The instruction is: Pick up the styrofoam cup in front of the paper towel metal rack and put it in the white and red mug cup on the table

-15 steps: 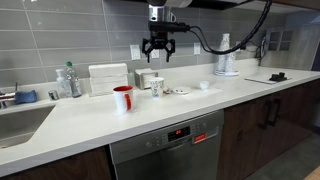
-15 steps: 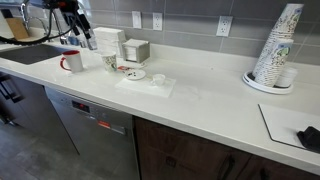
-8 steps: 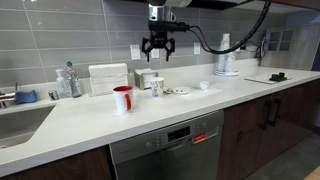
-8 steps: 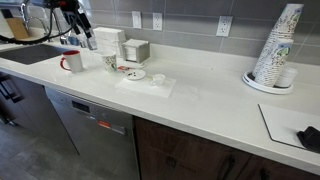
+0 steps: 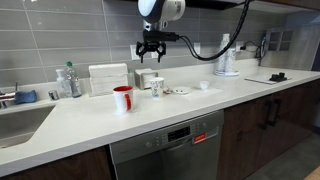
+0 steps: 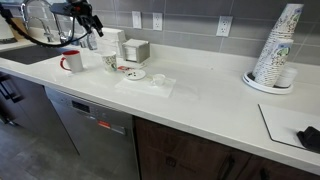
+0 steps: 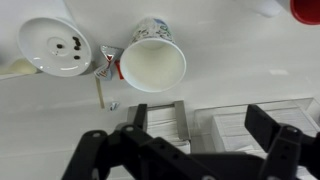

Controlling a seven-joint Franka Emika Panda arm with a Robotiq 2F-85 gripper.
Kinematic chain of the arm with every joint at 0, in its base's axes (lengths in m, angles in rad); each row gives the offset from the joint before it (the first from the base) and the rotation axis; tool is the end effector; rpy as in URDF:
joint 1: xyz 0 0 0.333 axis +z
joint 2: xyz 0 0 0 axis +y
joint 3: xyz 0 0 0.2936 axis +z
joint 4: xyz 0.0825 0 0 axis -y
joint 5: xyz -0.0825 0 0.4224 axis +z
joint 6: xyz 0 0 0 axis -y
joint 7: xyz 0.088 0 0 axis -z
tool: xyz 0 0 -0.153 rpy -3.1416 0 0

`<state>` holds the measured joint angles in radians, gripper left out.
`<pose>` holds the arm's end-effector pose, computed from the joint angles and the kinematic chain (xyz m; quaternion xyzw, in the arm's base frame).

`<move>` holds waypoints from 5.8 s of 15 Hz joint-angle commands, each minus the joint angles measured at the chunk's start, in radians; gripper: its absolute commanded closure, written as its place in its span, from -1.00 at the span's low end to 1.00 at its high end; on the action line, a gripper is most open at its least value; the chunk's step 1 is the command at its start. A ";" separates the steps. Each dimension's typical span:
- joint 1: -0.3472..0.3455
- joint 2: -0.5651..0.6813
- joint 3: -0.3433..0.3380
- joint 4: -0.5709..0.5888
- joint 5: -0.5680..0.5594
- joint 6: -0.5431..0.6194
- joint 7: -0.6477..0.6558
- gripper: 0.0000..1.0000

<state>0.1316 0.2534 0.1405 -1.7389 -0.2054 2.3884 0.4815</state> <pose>0.6904 0.1786 0.3940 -0.9768 0.0485 -0.2085 0.0106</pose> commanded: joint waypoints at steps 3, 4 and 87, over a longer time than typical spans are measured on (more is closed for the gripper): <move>0.071 0.192 -0.074 0.189 -0.022 -0.022 -0.013 -1.00; 0.075 0.215 -0.079 0.211 -0.004 -0.038 -0.021 -1.00; 0.221 0.069 0.025 0.372 0.146 -0.706 -0.062 -0.92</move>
<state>0.3880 0.4038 0.1715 -1.2871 -0.1066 1.7145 0.4086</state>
